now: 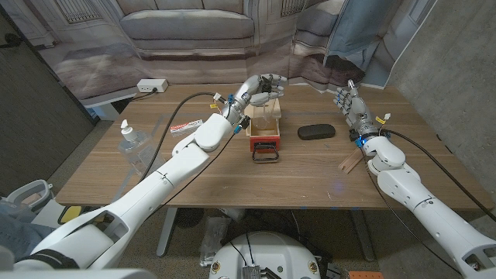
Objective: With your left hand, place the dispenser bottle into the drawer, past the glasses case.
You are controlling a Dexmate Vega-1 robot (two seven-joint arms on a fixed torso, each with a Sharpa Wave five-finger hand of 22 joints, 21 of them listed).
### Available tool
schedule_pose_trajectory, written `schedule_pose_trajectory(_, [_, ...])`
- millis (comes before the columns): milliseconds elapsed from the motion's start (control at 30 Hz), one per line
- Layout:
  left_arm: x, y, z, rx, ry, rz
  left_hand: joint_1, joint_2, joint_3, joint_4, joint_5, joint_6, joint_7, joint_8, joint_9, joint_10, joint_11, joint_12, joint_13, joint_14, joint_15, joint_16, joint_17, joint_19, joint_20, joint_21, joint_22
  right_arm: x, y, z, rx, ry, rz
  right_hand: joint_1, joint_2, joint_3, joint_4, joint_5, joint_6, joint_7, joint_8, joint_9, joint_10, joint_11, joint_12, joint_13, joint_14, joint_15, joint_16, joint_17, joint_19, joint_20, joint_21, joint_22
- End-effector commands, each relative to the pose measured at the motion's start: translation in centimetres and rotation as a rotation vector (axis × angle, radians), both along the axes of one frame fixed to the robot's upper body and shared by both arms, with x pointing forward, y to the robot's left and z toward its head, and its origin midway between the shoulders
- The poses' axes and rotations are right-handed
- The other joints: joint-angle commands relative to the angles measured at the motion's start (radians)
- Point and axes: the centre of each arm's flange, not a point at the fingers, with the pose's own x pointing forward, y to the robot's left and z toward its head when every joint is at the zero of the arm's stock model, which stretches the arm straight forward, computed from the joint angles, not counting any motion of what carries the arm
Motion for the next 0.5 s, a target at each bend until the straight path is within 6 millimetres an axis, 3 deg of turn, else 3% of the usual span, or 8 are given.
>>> schedule_pose_trajectory(33, [0.47,-0.11,-0.04,0.004,0.016,-0.013,0.060,0.068,0.007,-0.001,0.001,0.005,0.003,-0.001,0.005,0.007,0.001,-0.001,0.002,0.011,-0.026,0.000,0.005,-0.003,0.000,0.006,0.002,0.14,0.06,-0.10,0.009,0.004,-0.001,0.005,0.005,-0.003,-0.003,-0.006,0.008,0.002,0.006,0.004,0.009,0.001,0.001,0.002,0.010,-0.002,0.005,0.005,0.007,-0.006,-0.001,0.004])
schedule_pose_trajectory(500, [1.04,-0.41,-0.47,0.006,0.034,-0.028,0.057,0.069,0.011,-0.001,0.001,0.007,0.003,-0.002,0.006,0.009,0.002,-0.003,0.006,0.012,-0.027,-0.001,0.007,-0.005,0.000,0.012,0.002,0.01,0.10,-0.17,0.002,-0.002,-0.003,0.006,0.005,-0.004,-0.004,-0.006,0.008,0.002,0.005,0.004,0.009,0.001,0.001,0.002,0.010,-0.002,0.005,0.005,0.007,-0.005,-0.001,0.004])
